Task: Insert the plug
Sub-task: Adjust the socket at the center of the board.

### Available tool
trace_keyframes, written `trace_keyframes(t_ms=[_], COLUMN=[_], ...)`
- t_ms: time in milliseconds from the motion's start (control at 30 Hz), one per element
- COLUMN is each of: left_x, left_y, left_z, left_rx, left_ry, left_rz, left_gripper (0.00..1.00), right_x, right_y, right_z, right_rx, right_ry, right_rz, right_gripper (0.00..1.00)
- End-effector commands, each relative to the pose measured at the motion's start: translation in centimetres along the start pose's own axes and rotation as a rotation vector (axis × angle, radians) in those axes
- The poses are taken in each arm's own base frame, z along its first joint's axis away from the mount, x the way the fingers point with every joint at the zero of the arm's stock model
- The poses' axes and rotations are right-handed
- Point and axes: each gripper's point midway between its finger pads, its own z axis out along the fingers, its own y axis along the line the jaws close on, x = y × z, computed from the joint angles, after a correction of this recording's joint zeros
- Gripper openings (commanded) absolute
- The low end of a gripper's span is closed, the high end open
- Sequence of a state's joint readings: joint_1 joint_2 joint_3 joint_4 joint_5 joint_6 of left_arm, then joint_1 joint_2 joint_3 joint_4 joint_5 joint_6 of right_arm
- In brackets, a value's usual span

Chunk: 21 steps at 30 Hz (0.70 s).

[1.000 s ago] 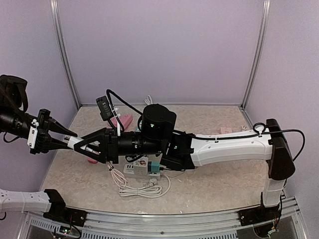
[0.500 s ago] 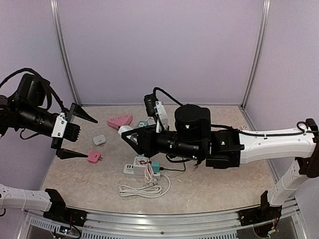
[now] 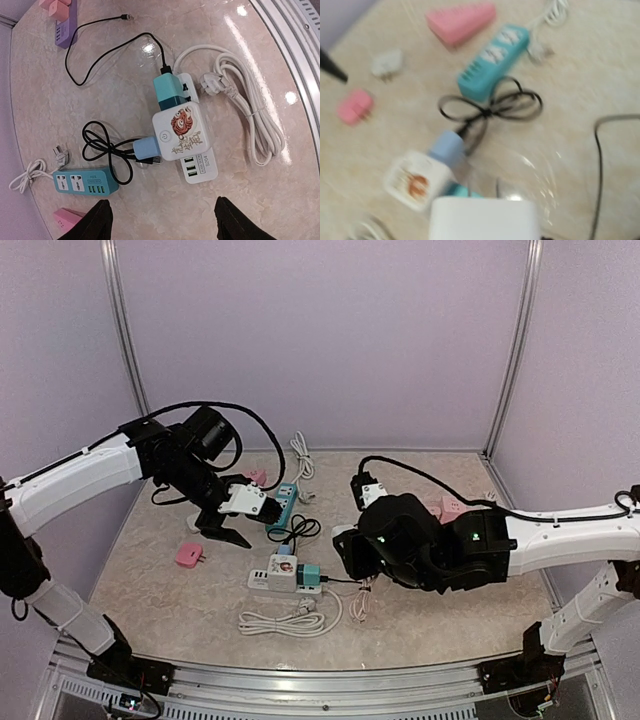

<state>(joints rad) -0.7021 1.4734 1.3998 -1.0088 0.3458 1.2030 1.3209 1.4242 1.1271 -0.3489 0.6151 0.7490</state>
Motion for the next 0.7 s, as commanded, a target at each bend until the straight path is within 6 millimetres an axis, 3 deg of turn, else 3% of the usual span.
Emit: trace_keyframes(t_ms=[0, 167, 267, 433, 533, 667], left_x=[2.8, 6.0, 7.5, 9.0, 10.6, 11.2], left_y=[1.0, 1.2, 1.3, -1.7, -3.4, -3.1], left_z=[2.4, 5.7, 6.9, 7.5, 8.7, 10.7], left_rx=[0.048, 0.138, 0.163, 0.26, 0.28, 0.274], left_ry=[0.116, 0.145, 0.167, 0.123, 0.15, 0.158], left_rz=[0.122, 0.142, 0.111, 0.058, 0.066, 0.025], left_gripper=[0.66, 0.61, 0.52, 0.44, 0.42, 0.39], right_x=[2.8, 6.0, 8.0, 10.5, 11.5, 12.3], right_y=[-2.1, -0.5, 0.1, 1.6, 1.5, 0.5], right_z=[0.8, 2.7, 3.9, 5.2, 5.9, 7.1], right_rx=[0.04, -0.055, -0.084, -0.136, -0.131, -0.118], right_ry=[0.064, 0.145, 0.216, 0.301, 0.331, 0.36], right_rz=[0.02, 0.079, 0.127, 0.176, 0.19, 0.217], right_gripper=[0.0, 0.0, 0.0, 0.0, 0.0, 0.0])
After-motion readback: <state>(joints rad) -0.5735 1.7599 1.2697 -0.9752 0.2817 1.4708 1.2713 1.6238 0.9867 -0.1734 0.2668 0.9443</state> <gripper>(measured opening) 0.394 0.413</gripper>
